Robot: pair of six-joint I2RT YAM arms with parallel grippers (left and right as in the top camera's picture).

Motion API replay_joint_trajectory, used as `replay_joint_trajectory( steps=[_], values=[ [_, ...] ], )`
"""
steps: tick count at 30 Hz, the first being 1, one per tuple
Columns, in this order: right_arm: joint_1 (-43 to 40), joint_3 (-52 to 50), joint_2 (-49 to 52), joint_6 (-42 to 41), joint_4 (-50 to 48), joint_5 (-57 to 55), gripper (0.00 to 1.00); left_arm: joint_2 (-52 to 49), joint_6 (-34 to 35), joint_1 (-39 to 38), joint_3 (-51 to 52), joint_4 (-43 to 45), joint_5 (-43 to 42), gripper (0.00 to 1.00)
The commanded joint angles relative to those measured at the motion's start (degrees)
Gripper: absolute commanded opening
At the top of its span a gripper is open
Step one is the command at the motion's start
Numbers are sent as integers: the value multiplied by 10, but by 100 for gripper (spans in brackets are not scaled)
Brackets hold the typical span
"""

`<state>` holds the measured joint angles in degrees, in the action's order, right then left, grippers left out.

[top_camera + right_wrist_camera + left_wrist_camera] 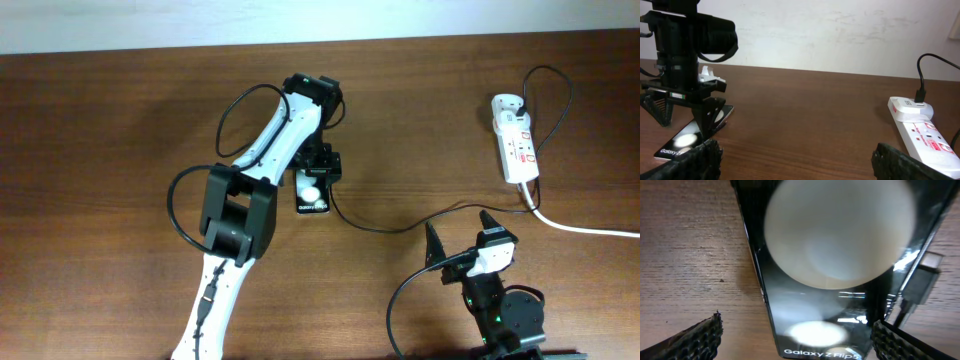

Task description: Plug charger to phone and switch on socket

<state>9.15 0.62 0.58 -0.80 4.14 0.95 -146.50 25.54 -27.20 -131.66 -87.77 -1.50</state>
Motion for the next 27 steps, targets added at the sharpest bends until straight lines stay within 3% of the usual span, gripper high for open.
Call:
replay_joint_trajectory(
  steps=[1,14,21,23,27],
  values=[
    [-2,-3,-4,4,2,3,99,53,12,0,4,5,-6,99],
    [-2,-3,-4,4,2,3,99,52,7,13,6,4,18,99],
    [-2,-3,-4,4,2,3,99,142,-10,2,11,-48,41,95],
    [-2,-3,-4,4,2,3,99,186,-8,-16,70,1,70,95],
    [-2,-3,-4,4,2,3,99,270,-42,-8,293,183,69,99]
  ],
)
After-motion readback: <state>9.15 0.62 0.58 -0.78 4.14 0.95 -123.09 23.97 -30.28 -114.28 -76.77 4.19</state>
